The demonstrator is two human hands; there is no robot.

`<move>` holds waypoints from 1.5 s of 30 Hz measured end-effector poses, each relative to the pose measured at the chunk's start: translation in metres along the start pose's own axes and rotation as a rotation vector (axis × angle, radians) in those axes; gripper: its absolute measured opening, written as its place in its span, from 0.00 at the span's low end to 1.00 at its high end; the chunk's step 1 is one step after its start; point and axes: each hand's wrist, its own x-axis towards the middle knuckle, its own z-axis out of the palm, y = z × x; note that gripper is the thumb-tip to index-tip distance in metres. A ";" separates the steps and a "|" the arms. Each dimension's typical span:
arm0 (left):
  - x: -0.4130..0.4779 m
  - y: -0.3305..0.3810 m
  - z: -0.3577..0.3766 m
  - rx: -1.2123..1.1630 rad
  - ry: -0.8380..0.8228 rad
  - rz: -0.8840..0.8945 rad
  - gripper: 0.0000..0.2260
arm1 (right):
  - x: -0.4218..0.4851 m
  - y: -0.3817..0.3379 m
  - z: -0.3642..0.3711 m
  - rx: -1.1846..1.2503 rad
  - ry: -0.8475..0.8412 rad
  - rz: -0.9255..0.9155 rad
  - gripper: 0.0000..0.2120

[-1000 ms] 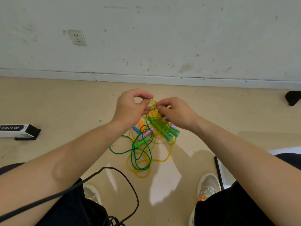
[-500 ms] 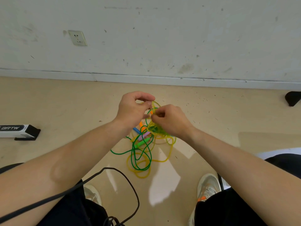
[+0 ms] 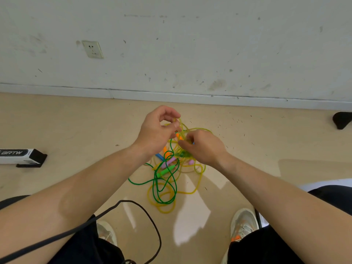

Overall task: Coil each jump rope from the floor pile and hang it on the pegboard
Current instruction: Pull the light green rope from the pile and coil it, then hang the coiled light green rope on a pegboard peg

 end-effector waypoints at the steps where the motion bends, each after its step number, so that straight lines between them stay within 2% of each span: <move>1: 0.000 0.001 0.001 -0.021 -0.028 0.000 0.08 | 0.002 0.000 0.000 0.000 0.000 -0.009 0.20; 4: 0.002 0.005 0.002 -0.021 -0.063 0.018 0.08 | 0.002 -0.004 -0.005 0.061 -0.044 -0.049 0.24; 9: 0.002 0.006 0.001 -0.039 -0.108 0.038 0.10 | -0.003 -0.016 -0.023 0.401 -0.028 -0.127 0.12; 13: 0.004 0.005 -0.004 -0.025 -0.074 0.051 0.09 | -0.006 -0.016 -0.033 0.715 -0.066 -0.075 0.08; 16: 0.004 0.005 -0.006 -0.057 -0.041 0.024 0.08 | -0.008 -0.015 -0.034 0.842 -0.055 -0.036 0.03; 20: 0.006 0.006 -0.007 -0.119 0.019 0.003 0.08 | -0.010 -0.016 -0.036 0.998 -0.025 0.051 0.06; 23: 0.008 0.003 -0.008 -0.161 -0.008 -0.027 0.09 | -0.009 -0.016 -0.039 1.115 0.030 0.101 0.04; 28: 0.013 -0.006 -0.003 -0.074 -0.060 0.009 0.11 | 0.001 -0.018 -0.041 1.184 0.101 0.170 0.04; 32: 0.033 -0.006 -0.002 0.041 0.027 0.069 0.06 | 0.015 -0.025 -0.043 1.223 0.136 0.189 0.04; 34: 0.049 -0.001 -0.005 0.067 0.063 0.071 0.07 | 0.029 -0.026 -0.049 1.250 0.166 0.205 0.04; 45: 0.205 0.016 -0.020 0.032 0.043 -0.055 0.05 | 0.179 -0.012 -0.089 1.218 0.104 0.231 0.05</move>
